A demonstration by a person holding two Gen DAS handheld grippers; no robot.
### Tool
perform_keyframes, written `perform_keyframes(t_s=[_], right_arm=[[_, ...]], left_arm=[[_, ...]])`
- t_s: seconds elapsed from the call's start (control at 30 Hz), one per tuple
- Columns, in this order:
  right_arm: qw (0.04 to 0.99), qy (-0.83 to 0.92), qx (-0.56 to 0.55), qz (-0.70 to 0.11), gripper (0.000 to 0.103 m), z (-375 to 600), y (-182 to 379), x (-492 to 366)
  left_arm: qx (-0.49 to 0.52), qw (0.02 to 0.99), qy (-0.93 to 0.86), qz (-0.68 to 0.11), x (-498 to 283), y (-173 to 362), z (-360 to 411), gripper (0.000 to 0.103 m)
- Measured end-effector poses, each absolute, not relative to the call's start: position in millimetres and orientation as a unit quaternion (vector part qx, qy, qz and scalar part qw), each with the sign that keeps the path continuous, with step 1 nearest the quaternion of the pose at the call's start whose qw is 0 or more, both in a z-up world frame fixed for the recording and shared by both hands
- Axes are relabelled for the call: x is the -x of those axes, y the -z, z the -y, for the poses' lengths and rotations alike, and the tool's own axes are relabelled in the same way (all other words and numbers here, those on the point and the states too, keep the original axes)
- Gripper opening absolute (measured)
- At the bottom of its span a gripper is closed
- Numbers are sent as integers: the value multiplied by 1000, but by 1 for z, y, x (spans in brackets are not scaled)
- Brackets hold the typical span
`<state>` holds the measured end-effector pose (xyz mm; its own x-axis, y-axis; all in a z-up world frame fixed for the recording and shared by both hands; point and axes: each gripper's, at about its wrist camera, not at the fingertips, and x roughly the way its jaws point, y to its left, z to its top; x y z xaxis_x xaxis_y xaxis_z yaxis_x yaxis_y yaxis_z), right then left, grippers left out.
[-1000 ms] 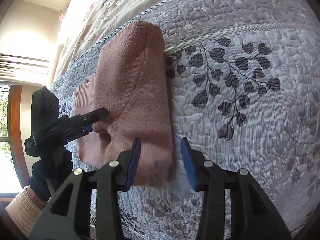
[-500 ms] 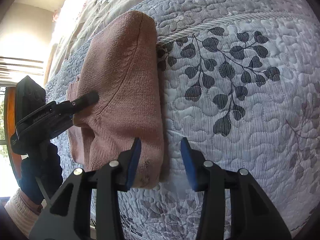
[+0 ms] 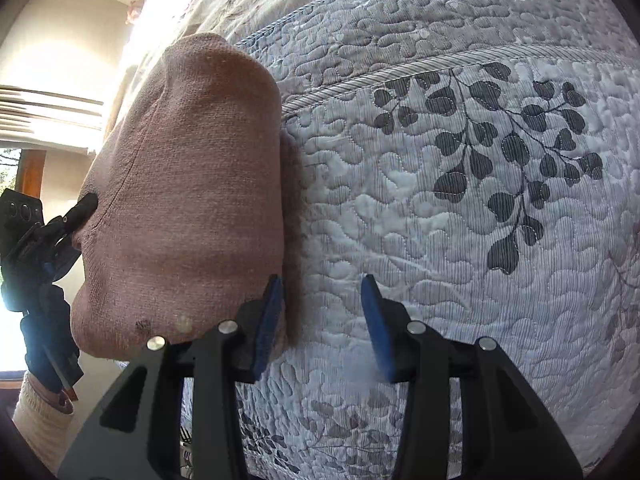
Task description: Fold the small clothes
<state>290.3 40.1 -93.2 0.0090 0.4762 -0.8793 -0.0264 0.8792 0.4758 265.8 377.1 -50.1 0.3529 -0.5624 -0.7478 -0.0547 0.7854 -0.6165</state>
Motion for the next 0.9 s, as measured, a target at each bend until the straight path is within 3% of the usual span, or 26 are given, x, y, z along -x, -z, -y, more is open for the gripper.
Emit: perform_keyframes(t_s=[0.3, 0.57, 0.67, 0.8, 0.9], right_arm=[[678, -227, -134, -686, 42, -86, 95, -285], [662, -252, -125, -695, 42, -124, 103, -280], [657, -255, -121, -699, 42, -136, 106, -281], [651, -261, -122, -702, 42, -143, 106, -279], [649, -263, -120, -704, 42, -149, 109, -278]], left_arm=[[297, 769, 88, -559, -266, 80, -457, 15], [284, 748, 56, -598, -256, 134, -471, 16], [280, 742, 46, -607, -258, 131, -468, 28], [263, 754, 39, -601, -242, 105, -467, 29], [233, 773, 53, -588, -218, 77, -455, 36]])
